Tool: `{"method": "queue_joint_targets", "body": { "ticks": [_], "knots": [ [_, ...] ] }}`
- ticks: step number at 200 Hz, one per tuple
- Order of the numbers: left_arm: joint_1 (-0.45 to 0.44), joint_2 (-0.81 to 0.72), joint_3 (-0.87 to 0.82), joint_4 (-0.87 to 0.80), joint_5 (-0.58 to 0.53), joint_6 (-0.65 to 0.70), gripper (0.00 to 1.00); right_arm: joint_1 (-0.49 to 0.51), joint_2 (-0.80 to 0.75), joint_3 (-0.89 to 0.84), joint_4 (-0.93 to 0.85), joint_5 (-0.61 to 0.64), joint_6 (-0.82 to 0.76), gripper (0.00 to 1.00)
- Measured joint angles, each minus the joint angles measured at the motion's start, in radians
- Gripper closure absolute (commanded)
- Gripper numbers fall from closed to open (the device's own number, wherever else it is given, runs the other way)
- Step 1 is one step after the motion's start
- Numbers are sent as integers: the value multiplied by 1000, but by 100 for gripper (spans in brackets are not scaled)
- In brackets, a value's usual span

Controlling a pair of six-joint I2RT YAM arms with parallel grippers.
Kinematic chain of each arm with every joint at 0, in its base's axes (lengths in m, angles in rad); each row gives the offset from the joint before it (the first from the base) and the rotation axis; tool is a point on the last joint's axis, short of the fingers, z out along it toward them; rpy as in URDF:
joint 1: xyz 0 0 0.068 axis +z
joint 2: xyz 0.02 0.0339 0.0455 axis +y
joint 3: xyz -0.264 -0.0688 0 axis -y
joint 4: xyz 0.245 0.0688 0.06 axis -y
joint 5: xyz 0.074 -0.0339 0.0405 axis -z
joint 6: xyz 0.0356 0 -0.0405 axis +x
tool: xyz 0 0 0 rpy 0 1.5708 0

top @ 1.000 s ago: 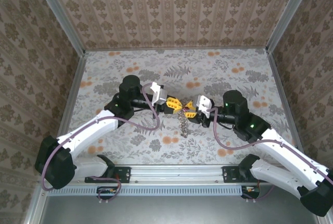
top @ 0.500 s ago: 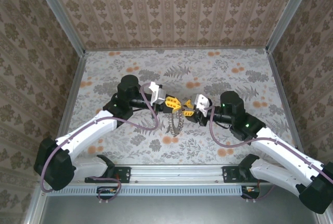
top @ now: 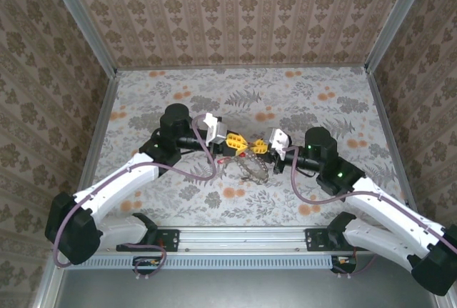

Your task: Put the keys on the keyring

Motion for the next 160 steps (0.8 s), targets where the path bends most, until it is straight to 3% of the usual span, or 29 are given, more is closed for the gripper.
{"method": "queue_joint_targets", "body": {
  "ticks": [66,154,160],
  "knots": [
    [-1,-10,3,-121,-29,75,100,0,-42,44,-133,18,-62,100],
    [-14,0,20,-189,-79,122,100,23,35,217,-353,63,-222,100],
    [-14,0,22,-192,-83,122,95,27,42,230,-369,75,-240,100]
  ]
}}
